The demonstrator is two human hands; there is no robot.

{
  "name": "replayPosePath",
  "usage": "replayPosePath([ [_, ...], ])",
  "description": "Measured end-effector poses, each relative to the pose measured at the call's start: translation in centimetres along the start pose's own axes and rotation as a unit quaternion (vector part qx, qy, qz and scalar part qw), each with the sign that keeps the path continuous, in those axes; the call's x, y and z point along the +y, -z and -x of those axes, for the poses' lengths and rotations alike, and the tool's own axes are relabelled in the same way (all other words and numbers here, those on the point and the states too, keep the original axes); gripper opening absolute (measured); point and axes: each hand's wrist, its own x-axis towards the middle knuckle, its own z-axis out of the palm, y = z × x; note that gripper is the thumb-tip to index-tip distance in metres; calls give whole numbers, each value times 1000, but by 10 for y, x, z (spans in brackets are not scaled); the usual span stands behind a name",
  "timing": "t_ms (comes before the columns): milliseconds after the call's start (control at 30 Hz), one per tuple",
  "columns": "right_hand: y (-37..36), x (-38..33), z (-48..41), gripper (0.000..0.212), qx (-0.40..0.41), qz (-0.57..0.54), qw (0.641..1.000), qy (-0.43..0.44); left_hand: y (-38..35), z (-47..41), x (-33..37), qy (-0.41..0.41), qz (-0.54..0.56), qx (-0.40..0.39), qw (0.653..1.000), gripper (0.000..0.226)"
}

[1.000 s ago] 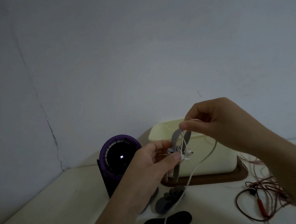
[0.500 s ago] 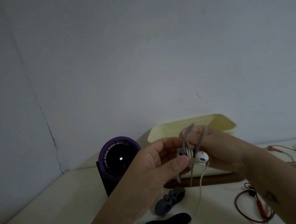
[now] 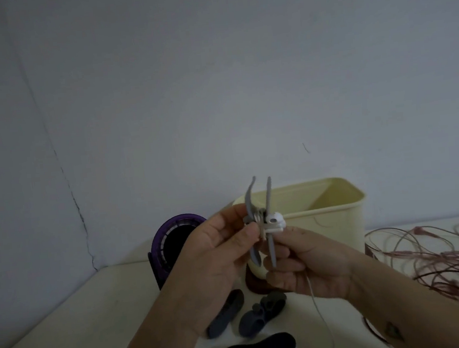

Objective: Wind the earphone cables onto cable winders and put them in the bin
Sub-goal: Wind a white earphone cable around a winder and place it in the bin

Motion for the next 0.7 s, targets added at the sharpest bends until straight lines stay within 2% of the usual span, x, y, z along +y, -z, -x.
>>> replayPosePath([
  [100, -12, 7, -5, 20, 101, 54, 993, 11, 6, -5, 3, -31, 28, 66, 997, 36],
  [167, -17, 13, -8, 17, 143, 155, 978, 11, 12, -8, 3, -50, 57, 108, 991, 35],
  [233, -22, 18, -10, 21, 148, 266, 952, 10, 19, -10, 1, -53, 81, 150, 984, 33],
  [300, -32, 14, -8, 22, 144, 397, 906, 11, 25, -12, -4, -45, 71, 181, 980, 40],
  [367, -44, 2, -3, 22, 142, 522, 840, 30, 30, -14, -9, -41, 30, 208, 977, 47],
  [433, -55, -11, 2, 23, 145, 615, 773, 53, 33, -15, -13, -50, -39, 231, 971, 40],
  [467, -60, -17, 6, 23, 150, 647, 745, 66, 32, -15, -14, -56, -74, 232, 968, 32],
  [533, -69, -29, 13, 22, 159, 680, 710, 89, 30, -15, -18, -59, -130, 228, 963, 20],
  [633, -76, -46, 23, 20, 168, 688, 697, 114, 26, -14, -20, -43, -173, 216, 960, 21],
  [700, -76, -56, 29, 19, 178, 693, 685, 139, 21, -12, -20, -19, -169, 176, 970, 30],
])
